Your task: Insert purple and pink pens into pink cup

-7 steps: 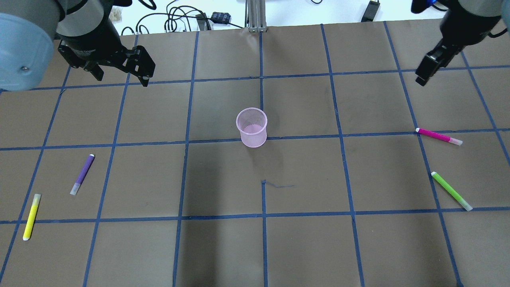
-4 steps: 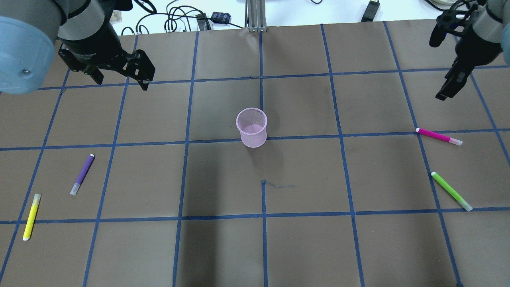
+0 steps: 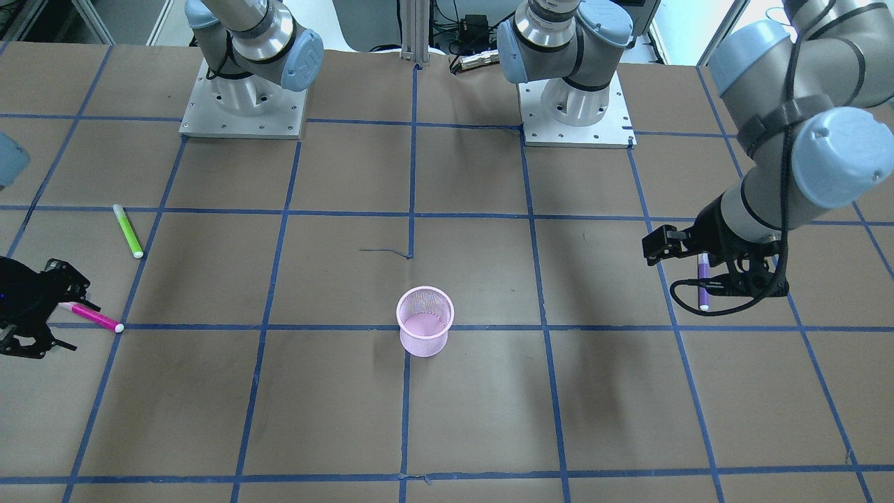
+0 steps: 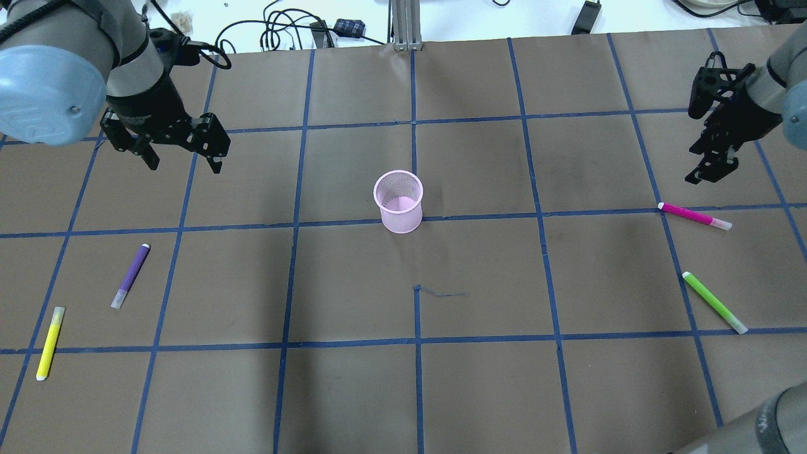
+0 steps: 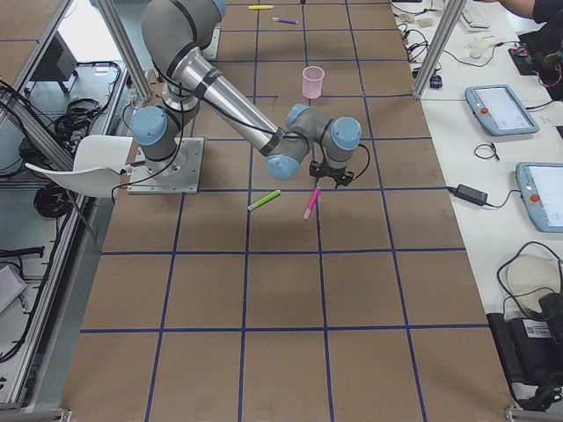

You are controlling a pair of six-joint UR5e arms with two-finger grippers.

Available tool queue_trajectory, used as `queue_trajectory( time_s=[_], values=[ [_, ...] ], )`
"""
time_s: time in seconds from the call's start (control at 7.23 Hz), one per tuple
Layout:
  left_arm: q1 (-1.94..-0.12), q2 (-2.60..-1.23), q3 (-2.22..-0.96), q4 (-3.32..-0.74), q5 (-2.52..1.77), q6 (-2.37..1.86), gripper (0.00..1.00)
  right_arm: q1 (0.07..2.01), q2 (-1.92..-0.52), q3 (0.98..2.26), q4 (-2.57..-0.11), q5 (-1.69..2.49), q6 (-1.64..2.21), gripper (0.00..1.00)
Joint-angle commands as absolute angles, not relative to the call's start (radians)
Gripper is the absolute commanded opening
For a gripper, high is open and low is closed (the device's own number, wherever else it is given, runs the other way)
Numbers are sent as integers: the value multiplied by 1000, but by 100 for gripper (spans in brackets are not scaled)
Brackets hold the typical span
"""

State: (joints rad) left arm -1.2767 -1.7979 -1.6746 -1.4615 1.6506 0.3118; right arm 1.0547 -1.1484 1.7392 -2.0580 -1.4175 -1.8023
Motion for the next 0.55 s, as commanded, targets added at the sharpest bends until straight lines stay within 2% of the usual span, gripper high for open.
queue_trajectory(
  time_s=[0.0,0.14,0.41],
  values=[
    [-1137,-1874,-1805,-1314,1731,513,100,1013,-1140,1840,-2156,-1384,-1847,66],
    [-1134,-1922,-1805,-1271,1834,655,100,988,-1143,1888,-2243,-1382,-1848,66],
    [-1134,-2011,-1796,-1151,1975,753,100,988,-1141,1902,-2255,-1352,-1848,66]
  ],
)
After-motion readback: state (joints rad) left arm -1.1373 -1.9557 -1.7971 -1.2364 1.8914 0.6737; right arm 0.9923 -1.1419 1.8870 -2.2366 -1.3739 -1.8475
